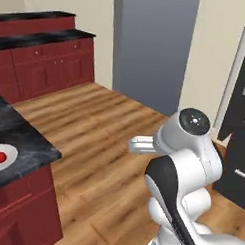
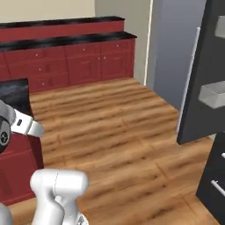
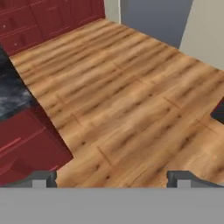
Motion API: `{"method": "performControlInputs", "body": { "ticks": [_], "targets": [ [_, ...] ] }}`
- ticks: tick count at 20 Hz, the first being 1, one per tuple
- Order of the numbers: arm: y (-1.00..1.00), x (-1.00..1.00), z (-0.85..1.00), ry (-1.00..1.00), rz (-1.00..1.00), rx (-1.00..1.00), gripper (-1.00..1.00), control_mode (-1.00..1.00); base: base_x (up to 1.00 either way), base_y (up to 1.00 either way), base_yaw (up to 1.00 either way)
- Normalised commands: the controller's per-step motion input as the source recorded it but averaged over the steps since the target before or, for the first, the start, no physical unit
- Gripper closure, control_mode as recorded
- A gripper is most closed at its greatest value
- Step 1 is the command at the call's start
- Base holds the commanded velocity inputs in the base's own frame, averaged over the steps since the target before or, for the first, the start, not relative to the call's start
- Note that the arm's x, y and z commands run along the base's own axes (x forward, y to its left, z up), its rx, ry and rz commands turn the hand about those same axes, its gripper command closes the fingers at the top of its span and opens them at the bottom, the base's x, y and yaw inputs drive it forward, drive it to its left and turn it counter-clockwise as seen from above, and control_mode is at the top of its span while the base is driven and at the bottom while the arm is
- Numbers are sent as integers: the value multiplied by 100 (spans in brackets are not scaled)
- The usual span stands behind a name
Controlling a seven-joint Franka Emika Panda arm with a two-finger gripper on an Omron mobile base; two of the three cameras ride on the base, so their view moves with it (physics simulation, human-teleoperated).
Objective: Pick the apple and kiwi from the fridge and place them on the plate next to the blender to make a fruit smoothie.
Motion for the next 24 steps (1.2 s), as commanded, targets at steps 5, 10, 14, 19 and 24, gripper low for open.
{"method": "performControlInputs", "body": {
  "ticks": [5, 10, 14, 19, 24],
  "targets": [
    [0, 0, 0, 0, 0, 0, -100, 100, -52, 1, -91],
    [0, 0, 0, 0, 0, 0, -100, 100, -7, 0, -91],
    [0, 0, 0, 0, 0, 0, -100, 100, 43, 0, -71],
    [0, 0, 0, 0, 0, 0, -100, 100, 85, 0, -55],
    [0, 0, 0, 0, 0, 0, -100, 100, 100, 0, -31]
  ]
}}
